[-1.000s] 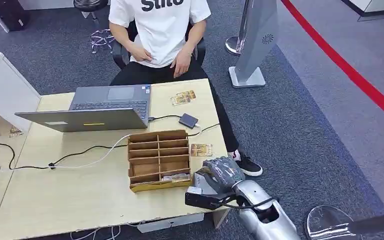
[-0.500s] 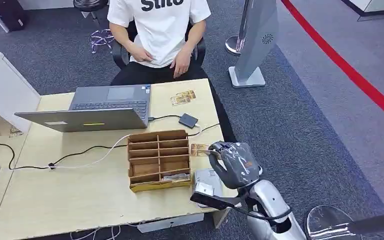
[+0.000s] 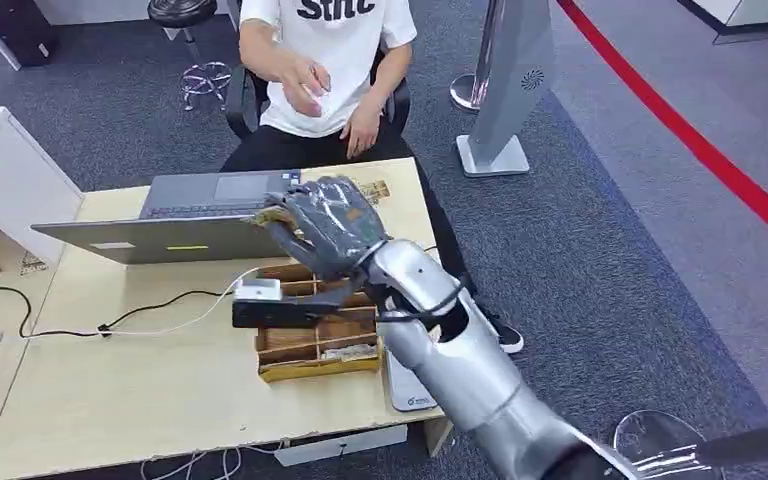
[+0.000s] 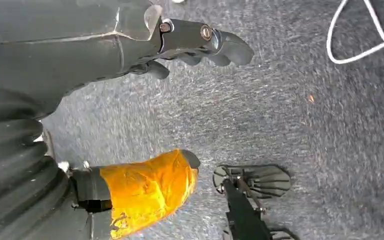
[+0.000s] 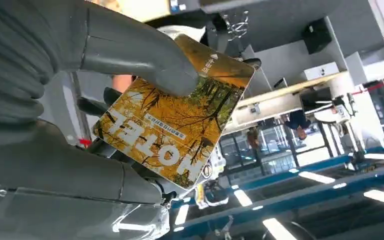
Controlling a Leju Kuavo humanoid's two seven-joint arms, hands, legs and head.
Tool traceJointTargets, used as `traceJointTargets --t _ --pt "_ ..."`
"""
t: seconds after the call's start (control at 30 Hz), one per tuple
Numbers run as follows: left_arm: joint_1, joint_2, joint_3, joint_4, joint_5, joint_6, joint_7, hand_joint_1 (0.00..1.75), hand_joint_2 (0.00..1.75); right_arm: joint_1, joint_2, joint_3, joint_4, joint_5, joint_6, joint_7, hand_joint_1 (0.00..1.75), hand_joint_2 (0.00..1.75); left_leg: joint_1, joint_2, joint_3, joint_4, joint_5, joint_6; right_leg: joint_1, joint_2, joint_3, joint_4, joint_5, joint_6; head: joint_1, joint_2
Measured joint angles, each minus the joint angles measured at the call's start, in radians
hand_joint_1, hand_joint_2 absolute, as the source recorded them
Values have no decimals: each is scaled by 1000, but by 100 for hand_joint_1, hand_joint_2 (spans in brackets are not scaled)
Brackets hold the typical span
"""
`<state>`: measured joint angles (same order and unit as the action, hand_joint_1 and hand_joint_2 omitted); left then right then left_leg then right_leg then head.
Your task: Pass the card to the sensor for recognition and then transmit it.
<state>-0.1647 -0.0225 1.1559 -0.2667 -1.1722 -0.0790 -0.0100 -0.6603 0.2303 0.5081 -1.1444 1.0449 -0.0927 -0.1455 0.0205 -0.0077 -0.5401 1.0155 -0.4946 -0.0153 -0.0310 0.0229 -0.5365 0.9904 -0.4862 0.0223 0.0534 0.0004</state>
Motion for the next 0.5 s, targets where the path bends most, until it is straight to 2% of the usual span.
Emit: traceJointTargets --t 0.1,0.2,0.43,0.5 --pt "-27 -6 -23 2 -30 -6 22 0 175 -135 55 17 161 -26 -5 85 175 175 0 -1 0 0 0 0 0 -1 0 0 0 0 1 0" --pt "-49 -13 -42 3 -53 -8 31 0 175 -230 84 42 295 -50 -19 148 175 175 0 -2 -1 0 0 0 0 -1 0 0 0 0 0 0" --pt "-52 -15 -44 3 -55 -8 33 0 175 -241 86 45 311 -50 -21 154 175 175 0 -2 -1 0 0 0 0 -1 0 0 0 0 0 0" --pt "-61 -19 -52 3 -61 -8 39 0 175 -271 95 59 367 -54 -26 174 175 175 0 -2 -1 0 0 0 0 -1 0 0 0 0 0 0"
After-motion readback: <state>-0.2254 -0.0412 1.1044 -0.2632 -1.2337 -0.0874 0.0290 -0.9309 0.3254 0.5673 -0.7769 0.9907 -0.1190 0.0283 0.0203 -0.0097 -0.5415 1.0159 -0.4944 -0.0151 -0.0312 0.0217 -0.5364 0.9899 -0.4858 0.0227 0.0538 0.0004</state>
